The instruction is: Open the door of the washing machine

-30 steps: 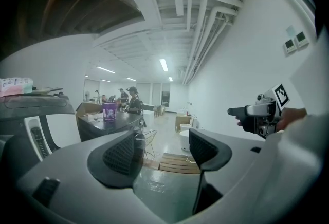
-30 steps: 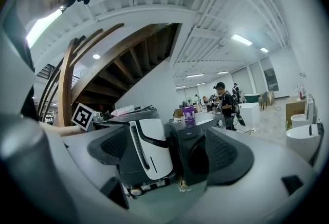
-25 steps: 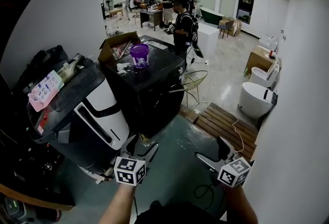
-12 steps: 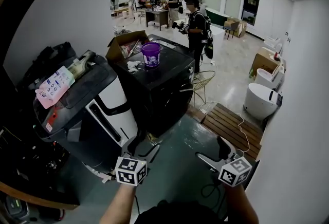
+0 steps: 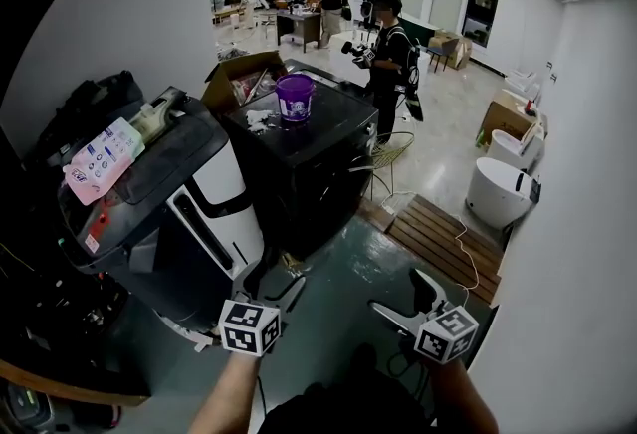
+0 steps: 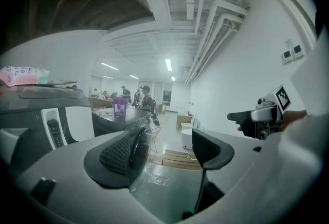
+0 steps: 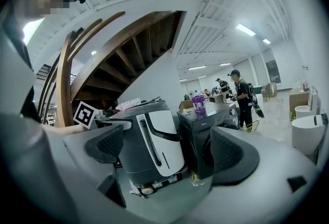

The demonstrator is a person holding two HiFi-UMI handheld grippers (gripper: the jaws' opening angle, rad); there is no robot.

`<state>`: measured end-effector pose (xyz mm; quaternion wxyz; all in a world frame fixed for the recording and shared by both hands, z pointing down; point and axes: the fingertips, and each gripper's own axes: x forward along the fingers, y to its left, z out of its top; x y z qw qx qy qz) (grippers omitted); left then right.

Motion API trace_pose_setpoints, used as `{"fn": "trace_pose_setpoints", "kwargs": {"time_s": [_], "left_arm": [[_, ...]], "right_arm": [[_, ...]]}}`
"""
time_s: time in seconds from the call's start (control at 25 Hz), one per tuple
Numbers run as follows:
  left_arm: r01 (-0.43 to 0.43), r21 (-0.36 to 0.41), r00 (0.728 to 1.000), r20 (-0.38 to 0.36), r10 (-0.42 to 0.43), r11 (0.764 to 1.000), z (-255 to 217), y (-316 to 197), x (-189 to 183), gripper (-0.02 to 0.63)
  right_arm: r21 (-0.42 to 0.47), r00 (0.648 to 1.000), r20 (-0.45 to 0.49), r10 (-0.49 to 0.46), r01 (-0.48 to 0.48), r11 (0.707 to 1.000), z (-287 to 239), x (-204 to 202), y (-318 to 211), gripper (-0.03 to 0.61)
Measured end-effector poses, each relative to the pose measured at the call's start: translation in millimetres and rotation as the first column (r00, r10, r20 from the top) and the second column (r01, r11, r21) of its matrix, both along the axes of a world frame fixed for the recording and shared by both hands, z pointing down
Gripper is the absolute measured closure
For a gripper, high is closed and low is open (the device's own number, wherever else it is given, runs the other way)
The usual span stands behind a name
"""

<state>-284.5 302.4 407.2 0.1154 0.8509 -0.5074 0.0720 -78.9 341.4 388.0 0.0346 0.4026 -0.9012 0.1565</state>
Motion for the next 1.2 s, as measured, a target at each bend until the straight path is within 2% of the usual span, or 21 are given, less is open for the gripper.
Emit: {"fn": "trace_pose_setpoints", "kwargs": {"time_s": [0.24, 0.44, 0.8, 1.2], "left_arm": [[-0.008, -0.023, 1.0, -0.002, 0.008, 1.0, 10, -24, 13, 0.233], [-0.006, -0.065, 1.0, 0.006, 0.006, 0.998, 27, -65, 37, 0.233], [-0.037, -0.09, 0.998, 0.04, 0.041, 0.995, 31, -165, 127, 0.236], [-0.06, -0.068, 0.994, 0.091, 0.066, 0.996, 19, -244, 205, 0.262]], "right_arm": [[-0.028, 1.0, 0.013, -0.007, 0.007, 1.0, 13, 7, -25, 0.061], [-0.075, 1.0, 0.027, -0.005, 0.007, 0.997, 31, 32, -64, 0.061], [-0.15, 0.996, 0.086, 0.032, -0.019, 0.989, 52, 114, -157, 0.061], [-0.124, 0.993, 0.089, 0.072, -0.06, 0.99, 43, 212, -227, 0.061]]}}
